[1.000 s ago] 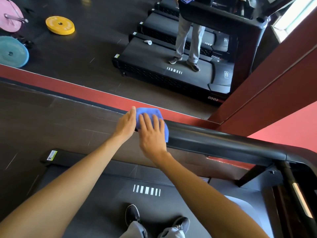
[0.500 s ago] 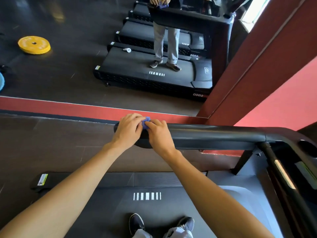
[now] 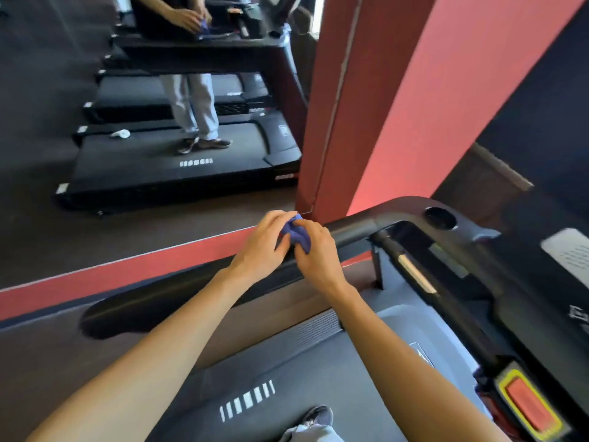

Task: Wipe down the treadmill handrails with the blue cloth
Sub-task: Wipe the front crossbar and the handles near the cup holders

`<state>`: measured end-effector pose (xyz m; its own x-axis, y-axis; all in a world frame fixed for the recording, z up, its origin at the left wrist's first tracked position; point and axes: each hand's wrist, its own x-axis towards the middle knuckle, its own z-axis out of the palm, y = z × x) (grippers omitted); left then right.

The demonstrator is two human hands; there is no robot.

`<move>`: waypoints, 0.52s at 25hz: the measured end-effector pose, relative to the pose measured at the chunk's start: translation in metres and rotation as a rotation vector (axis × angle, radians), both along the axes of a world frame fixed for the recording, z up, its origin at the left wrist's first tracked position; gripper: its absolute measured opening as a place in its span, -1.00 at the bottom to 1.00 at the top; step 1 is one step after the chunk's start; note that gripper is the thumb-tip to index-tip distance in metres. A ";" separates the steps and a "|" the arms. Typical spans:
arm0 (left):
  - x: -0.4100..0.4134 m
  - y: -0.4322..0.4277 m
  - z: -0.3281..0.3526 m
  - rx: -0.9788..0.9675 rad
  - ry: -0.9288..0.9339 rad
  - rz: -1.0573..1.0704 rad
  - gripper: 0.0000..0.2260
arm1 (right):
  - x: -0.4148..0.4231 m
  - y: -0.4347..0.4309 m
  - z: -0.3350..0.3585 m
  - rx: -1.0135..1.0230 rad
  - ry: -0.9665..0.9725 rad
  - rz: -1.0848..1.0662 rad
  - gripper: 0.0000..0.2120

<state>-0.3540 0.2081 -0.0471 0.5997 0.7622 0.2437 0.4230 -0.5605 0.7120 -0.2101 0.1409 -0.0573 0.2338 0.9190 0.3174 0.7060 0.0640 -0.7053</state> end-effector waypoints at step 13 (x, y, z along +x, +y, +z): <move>0.230 -0.009 -0.015 0.002 0.062 -0.575 -0.77 | 0.146 -0.094 -0.010 -0.002 0.290 -0.595 -0.76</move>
